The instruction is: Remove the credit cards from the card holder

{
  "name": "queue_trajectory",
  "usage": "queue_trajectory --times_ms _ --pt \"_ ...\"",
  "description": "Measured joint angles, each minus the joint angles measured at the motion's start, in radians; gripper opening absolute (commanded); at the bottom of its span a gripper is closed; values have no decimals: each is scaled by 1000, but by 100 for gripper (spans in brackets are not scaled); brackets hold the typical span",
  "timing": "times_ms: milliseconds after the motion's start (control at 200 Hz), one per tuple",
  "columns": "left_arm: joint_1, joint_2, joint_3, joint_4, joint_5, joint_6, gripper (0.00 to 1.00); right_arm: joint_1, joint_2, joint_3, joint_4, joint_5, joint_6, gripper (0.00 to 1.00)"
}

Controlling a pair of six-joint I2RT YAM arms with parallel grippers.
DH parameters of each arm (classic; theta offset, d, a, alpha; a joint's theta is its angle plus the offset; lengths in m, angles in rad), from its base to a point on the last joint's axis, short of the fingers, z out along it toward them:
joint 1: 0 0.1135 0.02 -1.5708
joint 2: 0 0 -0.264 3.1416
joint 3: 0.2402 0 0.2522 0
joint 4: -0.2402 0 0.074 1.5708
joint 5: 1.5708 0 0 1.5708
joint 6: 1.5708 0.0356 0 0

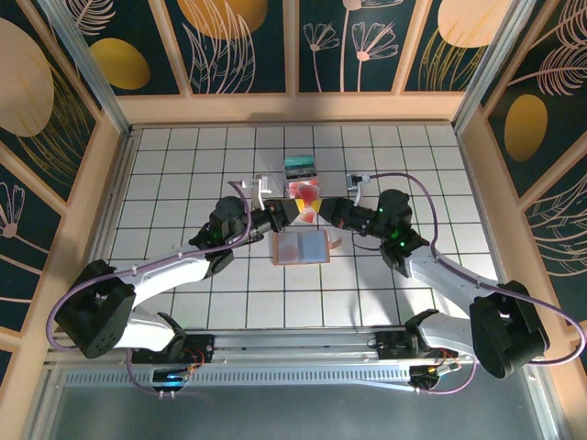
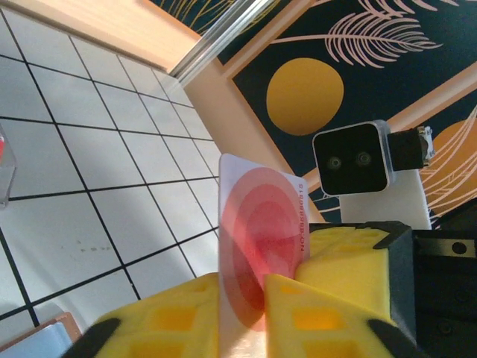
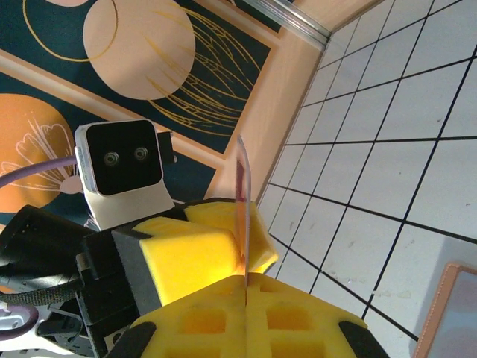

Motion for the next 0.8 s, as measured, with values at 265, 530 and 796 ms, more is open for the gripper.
queue_trajectory --times_ms 265,530,796 --pt "2 -2 16 -4 20 48 0 -6 13 0 -10 16 -2 24" --pt "-2 -8 83 -175 -27 218 0 0 5 46 -177 62 -83 50" --pt "32 0 196 -363 -48 471 0 0 -50 127 -425 228 -196 63"
